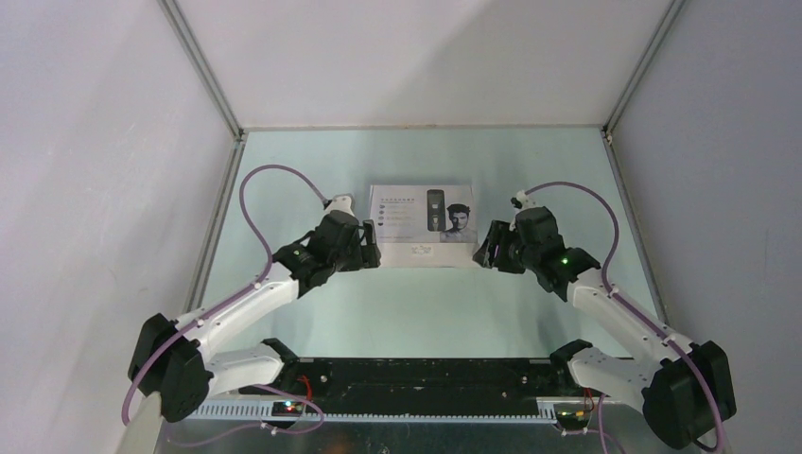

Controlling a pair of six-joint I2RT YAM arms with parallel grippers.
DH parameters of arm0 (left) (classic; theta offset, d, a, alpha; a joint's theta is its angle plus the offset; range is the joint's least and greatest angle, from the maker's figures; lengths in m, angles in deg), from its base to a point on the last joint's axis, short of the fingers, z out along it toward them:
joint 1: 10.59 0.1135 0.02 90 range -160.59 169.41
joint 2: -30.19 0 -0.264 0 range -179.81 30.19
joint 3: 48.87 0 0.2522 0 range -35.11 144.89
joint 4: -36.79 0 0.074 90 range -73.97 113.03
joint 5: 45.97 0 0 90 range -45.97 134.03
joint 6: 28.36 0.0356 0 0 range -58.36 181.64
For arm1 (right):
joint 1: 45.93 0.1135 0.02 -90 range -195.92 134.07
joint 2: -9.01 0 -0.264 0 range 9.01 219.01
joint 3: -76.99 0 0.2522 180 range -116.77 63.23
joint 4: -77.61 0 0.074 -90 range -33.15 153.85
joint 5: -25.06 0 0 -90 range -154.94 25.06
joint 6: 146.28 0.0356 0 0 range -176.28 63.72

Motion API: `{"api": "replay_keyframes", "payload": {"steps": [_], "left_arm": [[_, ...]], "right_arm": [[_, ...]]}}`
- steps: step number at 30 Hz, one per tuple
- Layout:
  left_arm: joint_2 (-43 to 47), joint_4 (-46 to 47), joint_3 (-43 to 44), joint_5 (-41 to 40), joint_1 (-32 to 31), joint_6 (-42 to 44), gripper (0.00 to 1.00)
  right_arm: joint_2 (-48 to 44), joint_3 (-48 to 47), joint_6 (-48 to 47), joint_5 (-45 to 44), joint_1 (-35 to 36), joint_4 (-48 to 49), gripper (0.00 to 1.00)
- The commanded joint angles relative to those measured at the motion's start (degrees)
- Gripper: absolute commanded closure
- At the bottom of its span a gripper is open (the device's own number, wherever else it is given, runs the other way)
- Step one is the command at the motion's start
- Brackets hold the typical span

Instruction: Sort the hair-cutting tools

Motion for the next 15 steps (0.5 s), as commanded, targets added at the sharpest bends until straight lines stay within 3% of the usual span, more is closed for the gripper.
{"api": "replay_keyframes", "payload": {"steps": [1,15], "left_arm": [[0.02,1.96,2.13,-1.11,-0.09,-0.82,0.14],[-4.88,1.08,3.54,-2.22,-0.04,0.06,0.15]], "right_arm": [[0.50,0.05,0.67,-0.47,0.27,2.76,0.42],[3.31,0.04,0.05,0.71,0.11,3.16,0.46]]}}
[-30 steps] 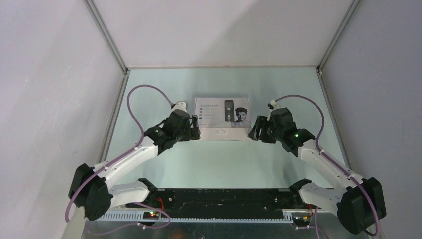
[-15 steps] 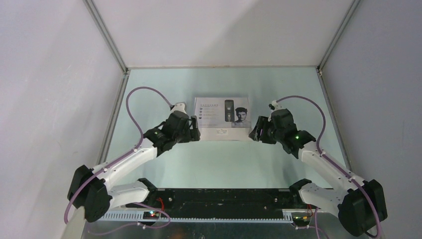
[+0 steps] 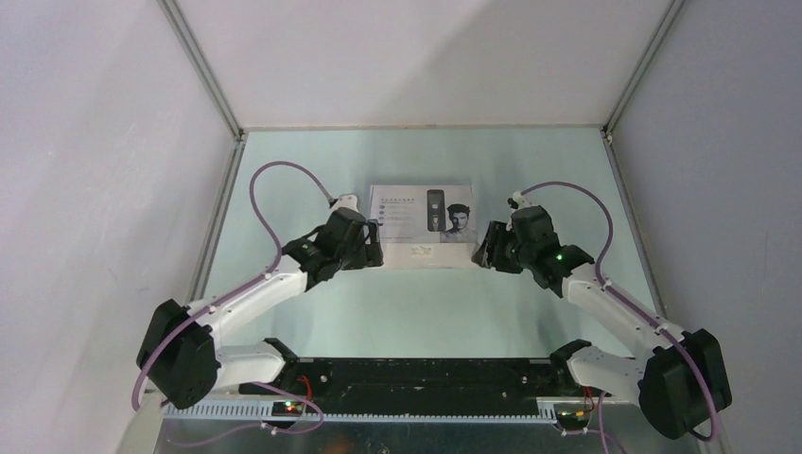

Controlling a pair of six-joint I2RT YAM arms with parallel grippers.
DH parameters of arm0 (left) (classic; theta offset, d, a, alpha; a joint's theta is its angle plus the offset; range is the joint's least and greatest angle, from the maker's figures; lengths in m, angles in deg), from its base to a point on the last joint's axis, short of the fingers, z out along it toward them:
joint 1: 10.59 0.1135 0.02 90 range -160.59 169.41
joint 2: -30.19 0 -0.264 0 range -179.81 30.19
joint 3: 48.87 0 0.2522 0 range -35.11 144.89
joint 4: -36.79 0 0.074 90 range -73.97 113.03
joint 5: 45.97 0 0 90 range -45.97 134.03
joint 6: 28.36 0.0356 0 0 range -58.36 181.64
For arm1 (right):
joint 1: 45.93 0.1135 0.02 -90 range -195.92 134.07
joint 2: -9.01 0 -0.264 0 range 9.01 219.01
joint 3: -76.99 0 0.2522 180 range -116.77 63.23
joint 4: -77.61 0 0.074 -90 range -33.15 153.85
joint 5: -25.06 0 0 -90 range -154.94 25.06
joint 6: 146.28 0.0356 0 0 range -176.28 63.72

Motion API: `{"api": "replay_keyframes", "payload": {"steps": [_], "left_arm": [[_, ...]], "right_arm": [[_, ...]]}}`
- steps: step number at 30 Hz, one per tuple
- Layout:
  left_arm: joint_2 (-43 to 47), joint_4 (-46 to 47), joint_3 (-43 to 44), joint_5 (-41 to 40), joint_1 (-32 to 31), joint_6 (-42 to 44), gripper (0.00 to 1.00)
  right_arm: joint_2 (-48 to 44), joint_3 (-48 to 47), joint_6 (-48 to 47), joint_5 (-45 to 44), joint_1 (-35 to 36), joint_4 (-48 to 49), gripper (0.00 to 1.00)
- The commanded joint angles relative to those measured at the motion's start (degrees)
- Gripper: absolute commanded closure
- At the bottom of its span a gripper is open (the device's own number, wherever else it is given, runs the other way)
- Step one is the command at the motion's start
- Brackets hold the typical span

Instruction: Sort the hair-cutting tools

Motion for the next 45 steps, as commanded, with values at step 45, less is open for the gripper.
{"api": "replay_keyframes", "payload": {"steps": [45], "left_arm": [[-5.00,-6.24,6.84,-11.65,-6.80,2.28,0.28]], "right_arm": [[1.29,-3.48,-1.57,-11.13,6.32,-2.35,0.58]]}}
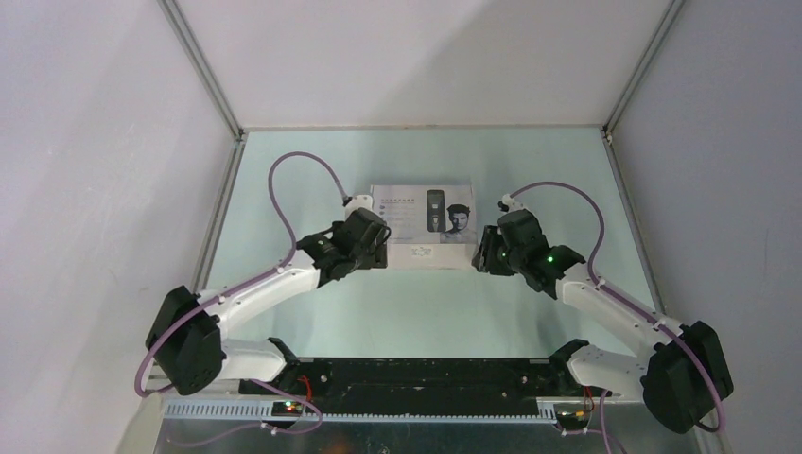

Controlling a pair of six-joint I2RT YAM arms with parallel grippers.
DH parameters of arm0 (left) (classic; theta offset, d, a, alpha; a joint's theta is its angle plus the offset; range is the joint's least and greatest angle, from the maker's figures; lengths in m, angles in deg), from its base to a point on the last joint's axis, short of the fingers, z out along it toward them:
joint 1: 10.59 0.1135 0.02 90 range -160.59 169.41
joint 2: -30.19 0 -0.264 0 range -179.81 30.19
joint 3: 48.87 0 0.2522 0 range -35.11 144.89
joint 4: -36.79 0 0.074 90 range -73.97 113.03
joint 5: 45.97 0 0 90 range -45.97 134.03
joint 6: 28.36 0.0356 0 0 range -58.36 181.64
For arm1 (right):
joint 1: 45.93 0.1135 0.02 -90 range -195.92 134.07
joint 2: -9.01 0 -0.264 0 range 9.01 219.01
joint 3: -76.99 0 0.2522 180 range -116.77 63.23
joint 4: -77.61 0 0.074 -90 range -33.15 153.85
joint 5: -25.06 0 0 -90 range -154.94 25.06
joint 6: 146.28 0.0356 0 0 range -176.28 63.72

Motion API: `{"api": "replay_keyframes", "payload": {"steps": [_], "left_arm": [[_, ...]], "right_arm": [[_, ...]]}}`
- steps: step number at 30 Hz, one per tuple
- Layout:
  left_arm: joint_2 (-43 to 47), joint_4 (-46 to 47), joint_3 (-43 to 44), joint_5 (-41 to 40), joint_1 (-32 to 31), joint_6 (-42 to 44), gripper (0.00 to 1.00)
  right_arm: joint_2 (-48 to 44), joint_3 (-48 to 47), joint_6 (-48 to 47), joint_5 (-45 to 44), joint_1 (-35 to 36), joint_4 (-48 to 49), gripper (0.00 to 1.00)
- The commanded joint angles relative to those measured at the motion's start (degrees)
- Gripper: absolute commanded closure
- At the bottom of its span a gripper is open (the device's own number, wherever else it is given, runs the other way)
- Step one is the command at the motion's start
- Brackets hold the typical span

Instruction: Sort the hair-cutting tools

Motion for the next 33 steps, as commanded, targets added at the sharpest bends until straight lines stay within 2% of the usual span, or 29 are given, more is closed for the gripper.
{"api": "replay_keyframes", "payload": {"steps": [1,10,20,33], "left_arm": [[-0.86,-1.89,1.96,-4.38,-1.18,1.32,0.29],[-1.27,-2.48,2.52,-4.97,-2.61,1.06,0.34],[-2.41,-1.65,2.82,-3.96,-4.21,0.76,0.38],[-1.32,-1.25,1.63,-5.61,-4.77,0.49,0.33]], "right_arm": [[0.03,-2.62,-1.94,-4.30,1.05,-1.00,0.58],[1.45,-4.77,-2.84,-6.42,4.45,-1.52,0.66],[3.58,-6.90,-4.28,-8.83,7.39,-2.16,0.69],[5.01,-7.81,-5.40,-13.19,9.60,-5.37,0.69]]}}
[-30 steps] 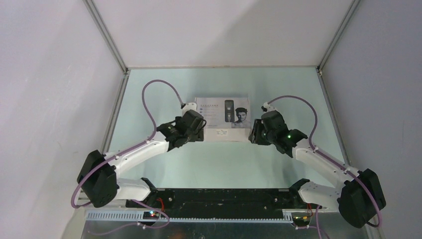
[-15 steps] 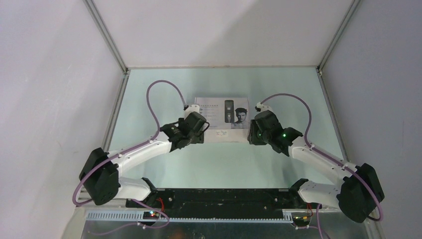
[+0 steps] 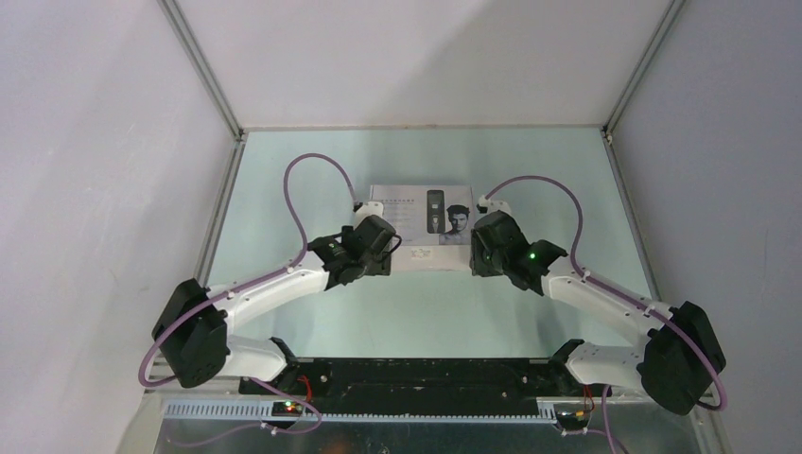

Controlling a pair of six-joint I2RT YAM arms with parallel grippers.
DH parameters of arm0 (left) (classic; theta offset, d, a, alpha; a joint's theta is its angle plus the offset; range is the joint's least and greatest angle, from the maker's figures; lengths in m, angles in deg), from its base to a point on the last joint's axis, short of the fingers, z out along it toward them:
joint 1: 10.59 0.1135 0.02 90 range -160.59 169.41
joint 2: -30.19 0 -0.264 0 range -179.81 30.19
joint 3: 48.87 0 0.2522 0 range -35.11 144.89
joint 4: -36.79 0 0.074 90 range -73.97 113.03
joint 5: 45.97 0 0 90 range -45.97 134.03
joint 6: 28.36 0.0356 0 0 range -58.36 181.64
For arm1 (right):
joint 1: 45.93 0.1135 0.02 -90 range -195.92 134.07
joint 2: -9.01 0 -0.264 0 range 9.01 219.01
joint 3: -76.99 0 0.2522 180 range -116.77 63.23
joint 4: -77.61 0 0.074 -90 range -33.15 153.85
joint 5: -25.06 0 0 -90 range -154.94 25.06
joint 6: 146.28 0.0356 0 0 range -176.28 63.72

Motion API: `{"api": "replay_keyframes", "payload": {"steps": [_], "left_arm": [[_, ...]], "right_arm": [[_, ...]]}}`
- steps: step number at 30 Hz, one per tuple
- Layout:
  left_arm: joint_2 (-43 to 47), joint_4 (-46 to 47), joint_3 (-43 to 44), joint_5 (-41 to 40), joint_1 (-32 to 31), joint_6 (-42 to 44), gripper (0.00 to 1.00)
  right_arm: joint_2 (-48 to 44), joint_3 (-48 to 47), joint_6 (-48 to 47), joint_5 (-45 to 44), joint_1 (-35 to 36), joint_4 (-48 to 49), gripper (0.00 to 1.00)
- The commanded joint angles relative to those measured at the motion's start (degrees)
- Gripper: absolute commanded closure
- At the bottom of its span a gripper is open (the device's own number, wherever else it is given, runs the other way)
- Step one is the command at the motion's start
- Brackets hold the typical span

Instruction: Sort the hair-cutting tools

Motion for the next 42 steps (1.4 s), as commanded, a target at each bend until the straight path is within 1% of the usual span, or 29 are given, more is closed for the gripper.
{"api": "replay_keyframes", "payload": {"steps": [1,10,18,28,37,42], "left_arm": [[1.42,0.65,0.51,-2.38,-0.42,0.32,0.32],[0.44,2.51,-1.15,-3.04,-0.23,0.05,0.31],[-0.16,3.93,-2.16,-2.40,-0.18,-0.20,0.31],[-1.15,5.34,-2.69,-1.88,-0.08,-0.46,0.31],[-1.02,5.64,-3.32,-1.84,0.63,0.06,0.30],[-0.76,6.92,-4.53,-1.69,1.62,-0.21,0.31]], "right_arm": [[-0.02,-2.35,-0.79,-3.02,1.13,-1.00,0.68],[1.80,-2.43,-2.19,-4.10,3.08,0.73,0.68],[3.92,-2.43,-0.52,-5.82,3.20,-2.22,0.68],[6.33,-2.43,-1.04,-7.57,3.02,-1.18,0.67],[7.51,-2.32,-1.26,-4.82,1.86,0.01,0.68],[7.27,-1.30,-1.17,-2.42,-1.28,0.96,0.68]]}}
